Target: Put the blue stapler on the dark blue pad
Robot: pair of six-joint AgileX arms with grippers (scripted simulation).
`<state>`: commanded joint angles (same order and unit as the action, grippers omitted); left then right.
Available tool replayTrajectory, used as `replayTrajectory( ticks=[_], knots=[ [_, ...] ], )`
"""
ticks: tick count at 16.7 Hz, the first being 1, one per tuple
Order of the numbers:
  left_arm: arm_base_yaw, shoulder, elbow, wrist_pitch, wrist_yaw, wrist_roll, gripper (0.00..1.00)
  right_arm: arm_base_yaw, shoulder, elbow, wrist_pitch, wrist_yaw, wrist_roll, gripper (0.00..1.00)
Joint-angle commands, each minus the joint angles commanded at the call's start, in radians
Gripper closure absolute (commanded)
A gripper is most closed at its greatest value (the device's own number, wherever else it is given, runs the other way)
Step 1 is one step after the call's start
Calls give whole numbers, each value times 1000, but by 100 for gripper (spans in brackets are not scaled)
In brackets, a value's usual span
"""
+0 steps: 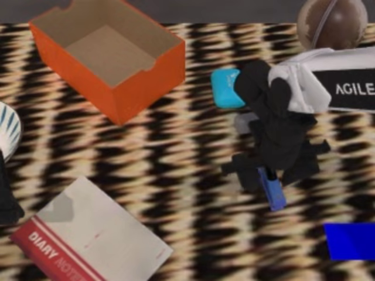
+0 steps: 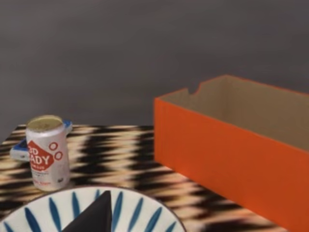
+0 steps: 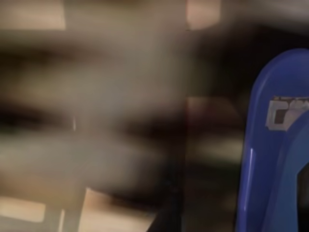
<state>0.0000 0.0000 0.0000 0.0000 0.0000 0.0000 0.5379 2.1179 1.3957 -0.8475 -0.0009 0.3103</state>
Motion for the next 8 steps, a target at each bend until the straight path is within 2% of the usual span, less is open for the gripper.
replayTrajectory(
  ticks=[5, 8],
  knots=[
    [0, 0, 0, 0, 0, 0, 0, 0, 0, 0, 0, 0, 0, 98],
    [0, 0, 0, 0, 0, 0, 0, 0, 0, 0, 0, 0, 0, 100]
  ],
)
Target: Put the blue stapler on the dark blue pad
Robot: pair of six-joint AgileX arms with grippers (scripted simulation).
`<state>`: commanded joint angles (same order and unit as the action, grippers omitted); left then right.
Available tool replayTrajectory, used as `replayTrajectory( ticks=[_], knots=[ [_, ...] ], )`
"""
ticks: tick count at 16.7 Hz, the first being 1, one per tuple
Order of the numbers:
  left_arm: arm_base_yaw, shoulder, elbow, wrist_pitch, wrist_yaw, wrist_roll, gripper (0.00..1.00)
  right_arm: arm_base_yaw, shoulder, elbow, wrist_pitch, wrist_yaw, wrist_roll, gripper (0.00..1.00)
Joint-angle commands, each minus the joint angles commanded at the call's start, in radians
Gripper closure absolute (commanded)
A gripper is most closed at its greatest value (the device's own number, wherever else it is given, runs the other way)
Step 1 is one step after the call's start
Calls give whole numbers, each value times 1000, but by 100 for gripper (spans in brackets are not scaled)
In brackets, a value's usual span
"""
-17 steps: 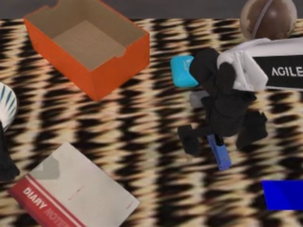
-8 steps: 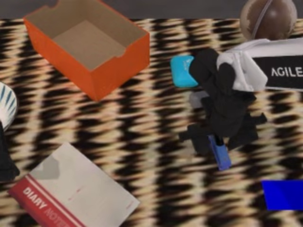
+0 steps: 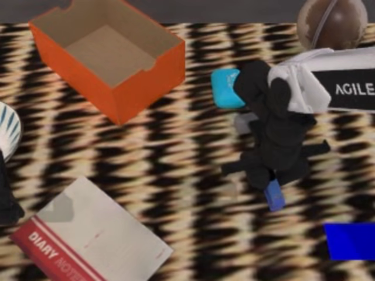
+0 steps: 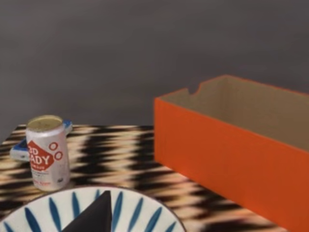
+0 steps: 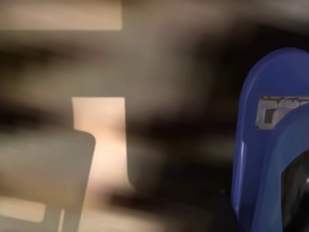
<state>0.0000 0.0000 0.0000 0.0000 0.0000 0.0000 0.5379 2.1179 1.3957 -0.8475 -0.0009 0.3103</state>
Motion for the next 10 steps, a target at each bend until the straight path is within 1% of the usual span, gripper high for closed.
replayTrajectory(
  ticks=[7, 10],
  knots=[
    [0, 0, 0, 0, 0, 0, 0, -2, -3, 3, -4, 3, -1, 100],
    [0, 0, 0, 0, 0, 0, 0, 1, -23, 61, -76, 3, -1, 100]
  ],
)
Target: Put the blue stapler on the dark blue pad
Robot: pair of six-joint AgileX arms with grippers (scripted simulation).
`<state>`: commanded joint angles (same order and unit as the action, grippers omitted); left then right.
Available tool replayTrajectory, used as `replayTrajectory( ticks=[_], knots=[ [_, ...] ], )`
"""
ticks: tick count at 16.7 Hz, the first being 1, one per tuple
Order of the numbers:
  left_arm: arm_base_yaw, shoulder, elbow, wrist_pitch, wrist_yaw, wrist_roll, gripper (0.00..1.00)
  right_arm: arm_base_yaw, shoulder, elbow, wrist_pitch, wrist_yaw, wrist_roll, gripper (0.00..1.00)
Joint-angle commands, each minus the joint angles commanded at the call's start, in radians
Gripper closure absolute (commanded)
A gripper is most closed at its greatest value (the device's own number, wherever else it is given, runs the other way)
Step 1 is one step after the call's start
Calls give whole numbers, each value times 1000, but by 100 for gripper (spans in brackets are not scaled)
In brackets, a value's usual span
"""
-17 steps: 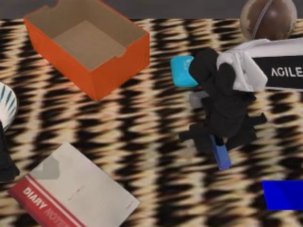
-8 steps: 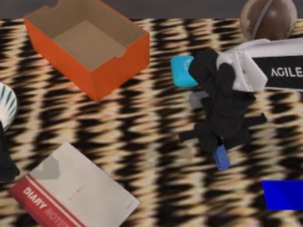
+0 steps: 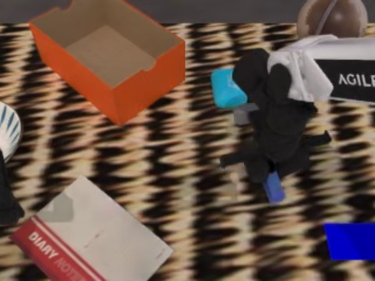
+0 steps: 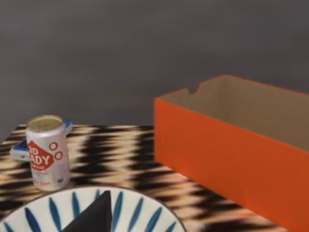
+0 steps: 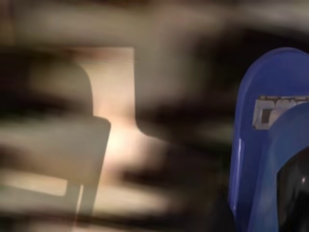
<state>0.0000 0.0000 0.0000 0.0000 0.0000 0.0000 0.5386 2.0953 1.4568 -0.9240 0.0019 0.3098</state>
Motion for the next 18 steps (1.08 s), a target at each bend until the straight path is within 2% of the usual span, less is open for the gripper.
replayTrajectory(
  ticks=[6, 13, 15, 18],
  knots=[
    [0, 0, 0, 0, 0, 0, 0, 4, -83, 164, -262, -1, -3, 100],
    [0, 0, 0, 0, 0, 0, 0, -2, -96, 174, -278, -1, 9, 100],
    [0, 0, 0, 0, 0, 0, 0, -9, -113, 156, -278, -1, 63, 100],
    [0, 0, 0, 0, 0, 0, 0, -32, -160, 103, -278, 0, 221, 100]
  ],
)
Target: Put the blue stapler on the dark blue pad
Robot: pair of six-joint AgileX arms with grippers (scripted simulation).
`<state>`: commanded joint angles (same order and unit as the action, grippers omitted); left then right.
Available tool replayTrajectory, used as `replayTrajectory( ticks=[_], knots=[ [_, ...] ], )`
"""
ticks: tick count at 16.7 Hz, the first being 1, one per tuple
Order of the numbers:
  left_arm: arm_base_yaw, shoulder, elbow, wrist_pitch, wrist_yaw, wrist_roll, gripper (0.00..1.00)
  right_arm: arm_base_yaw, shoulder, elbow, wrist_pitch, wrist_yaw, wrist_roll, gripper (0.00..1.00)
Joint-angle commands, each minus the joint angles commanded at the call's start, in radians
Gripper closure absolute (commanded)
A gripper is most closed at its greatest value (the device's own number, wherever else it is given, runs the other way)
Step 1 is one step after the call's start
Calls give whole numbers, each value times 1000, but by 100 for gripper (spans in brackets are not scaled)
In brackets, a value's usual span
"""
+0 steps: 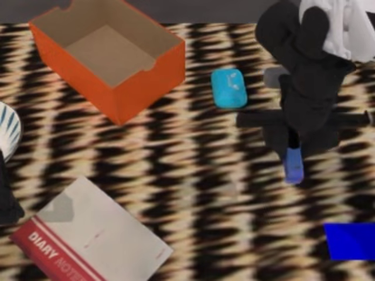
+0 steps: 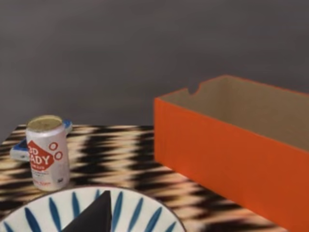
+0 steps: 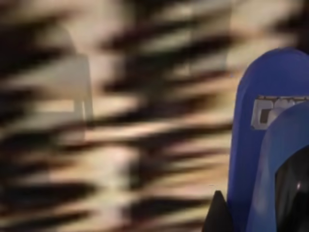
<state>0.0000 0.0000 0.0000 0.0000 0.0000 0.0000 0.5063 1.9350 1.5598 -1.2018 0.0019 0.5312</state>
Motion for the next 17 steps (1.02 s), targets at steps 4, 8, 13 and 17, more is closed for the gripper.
replayTrajectory(
  ticks=[4, 8, 13, 17],
  knots=[
    [0, 0, 0, 0, 0, 0, 0, -51, -104, -125, 6, 2, 330, 100],
    [0, 0, 0, 0, 0, 0, 0, -111, -228, -281, 15, 5, 723, 100],
    [0, 0, 0, 0, 0, 0, 0, -180, -390, -458, 41, 8, 1136, 100],
    [0, 0, 0, 0, 0, 0, 0, -215, -482, -541, 67, 7, 1294, 100]
  ],
)
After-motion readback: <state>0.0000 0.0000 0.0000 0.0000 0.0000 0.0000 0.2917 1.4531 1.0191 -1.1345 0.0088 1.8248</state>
